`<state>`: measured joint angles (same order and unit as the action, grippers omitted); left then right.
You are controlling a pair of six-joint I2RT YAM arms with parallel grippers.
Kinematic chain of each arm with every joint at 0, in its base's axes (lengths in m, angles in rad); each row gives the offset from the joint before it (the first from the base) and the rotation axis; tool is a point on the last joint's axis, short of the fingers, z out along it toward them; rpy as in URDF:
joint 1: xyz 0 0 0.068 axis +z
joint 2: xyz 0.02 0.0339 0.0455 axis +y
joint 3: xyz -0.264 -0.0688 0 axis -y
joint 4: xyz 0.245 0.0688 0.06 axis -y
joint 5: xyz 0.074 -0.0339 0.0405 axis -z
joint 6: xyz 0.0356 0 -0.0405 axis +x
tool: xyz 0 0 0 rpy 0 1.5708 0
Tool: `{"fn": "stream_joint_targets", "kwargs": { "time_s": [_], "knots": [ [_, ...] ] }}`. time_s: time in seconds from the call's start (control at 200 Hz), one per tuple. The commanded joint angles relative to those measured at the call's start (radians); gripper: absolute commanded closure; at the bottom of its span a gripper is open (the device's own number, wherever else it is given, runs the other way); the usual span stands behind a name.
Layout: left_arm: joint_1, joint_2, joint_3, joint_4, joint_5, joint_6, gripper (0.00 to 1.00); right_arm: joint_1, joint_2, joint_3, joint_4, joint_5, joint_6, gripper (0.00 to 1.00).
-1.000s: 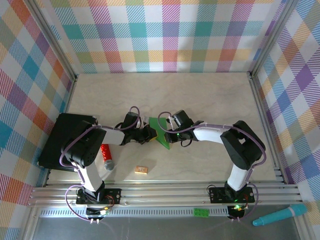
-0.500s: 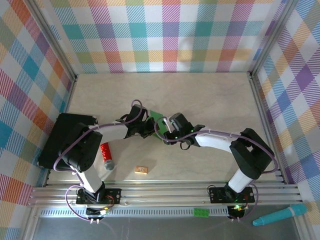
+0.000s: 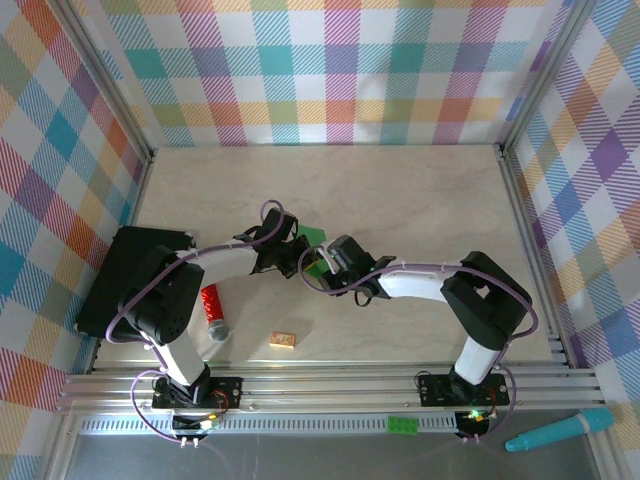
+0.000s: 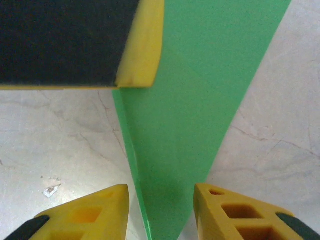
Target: Fold a paper plane with a square sheet of paper (pick it up from the middle)
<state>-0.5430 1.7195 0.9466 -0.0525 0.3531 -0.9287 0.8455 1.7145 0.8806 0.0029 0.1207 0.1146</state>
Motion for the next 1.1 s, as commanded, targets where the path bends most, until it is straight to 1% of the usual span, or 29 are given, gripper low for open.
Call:
{"fn": "stream_joint_targets", "kwargs": {
  "time_s": [0.0, 0.26, 0.51, 0.675, 0.89, 1.095],
  "knots": [
    [-0.011, 0.009, 0.024, -0.03, -0.006, -0.018, 0.94, 0.008, 0.024, 0.019, 0.029, 0.022, -0.016, 0.6],
    [-0.012, 0.015, 0.027, -0.033, -0.001, -0.025, 0.94, 0.019, 0.051, 0.037, 0.036, 0.028, -0.018, 0.6],
    [-0.012, 0.017, 0.023, -0.033, 0.001, -0.027, 0.94, 0.02, 0.045, 0.042, 0.043, 0.046, -0.013, 0.6],
    [-0.012, 0.02, 0.023, -0.028, 0.003, -0.03, 0.94, 0.02, 0.063, 0.052, 0.035, 0.046, -0.011, 0.64],
    [-0.014, 0.022, 0.021, -0.03, 0.003, -0.03, 0.94, 0.02, 0.084, 0.049, 0.036, 0.048, -0.001, 0.71],
    [-0.012, 0.02, 0.023, -0.041, -0.001, -0.028, 0.94, 0.02, 0.094, 0.043, 0.034, 0.059, -0.001, 0.71]
  ]
}}
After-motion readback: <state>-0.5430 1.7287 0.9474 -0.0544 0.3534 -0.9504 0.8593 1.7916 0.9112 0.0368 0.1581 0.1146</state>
